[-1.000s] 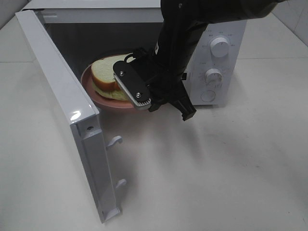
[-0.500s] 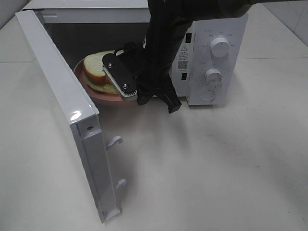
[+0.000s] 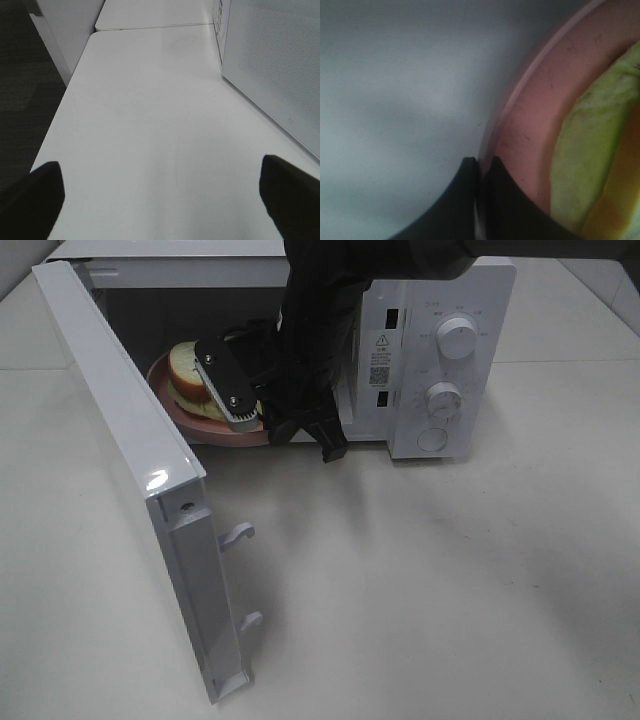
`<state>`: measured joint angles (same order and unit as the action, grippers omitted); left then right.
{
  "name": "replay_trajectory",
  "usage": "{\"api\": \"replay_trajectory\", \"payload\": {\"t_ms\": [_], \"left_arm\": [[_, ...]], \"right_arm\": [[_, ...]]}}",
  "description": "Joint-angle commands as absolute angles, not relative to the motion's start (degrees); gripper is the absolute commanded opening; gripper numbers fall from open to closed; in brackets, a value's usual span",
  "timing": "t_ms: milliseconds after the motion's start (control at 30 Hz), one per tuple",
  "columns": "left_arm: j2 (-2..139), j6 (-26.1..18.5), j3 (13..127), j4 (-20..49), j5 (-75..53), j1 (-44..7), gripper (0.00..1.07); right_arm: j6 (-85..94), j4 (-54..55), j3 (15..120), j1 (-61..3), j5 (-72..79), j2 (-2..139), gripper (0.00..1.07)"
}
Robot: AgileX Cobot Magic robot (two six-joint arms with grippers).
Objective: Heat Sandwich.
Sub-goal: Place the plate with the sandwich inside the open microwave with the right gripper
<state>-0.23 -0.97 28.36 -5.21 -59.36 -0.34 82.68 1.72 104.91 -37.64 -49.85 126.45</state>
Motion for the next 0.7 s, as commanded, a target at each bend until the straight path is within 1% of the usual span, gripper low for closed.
{"api": "replay_trajectory", "payload": {"t_ms": [33, 700], "left_arm": [[-1.8, -0.7, 28.2, -5.1, -58.4, 0.1, 1.04], [-1.8, -0.7, 28.2, -5.1, -58.4, 0.1, 1.04]], "right_arm": [[81.6, 2.1, 107.1, -37.4, -48.9, 127.4, 0.01], [76.9, 0.5, 116.0, -35.4, -48.2, 133.6, 0.02]]}}
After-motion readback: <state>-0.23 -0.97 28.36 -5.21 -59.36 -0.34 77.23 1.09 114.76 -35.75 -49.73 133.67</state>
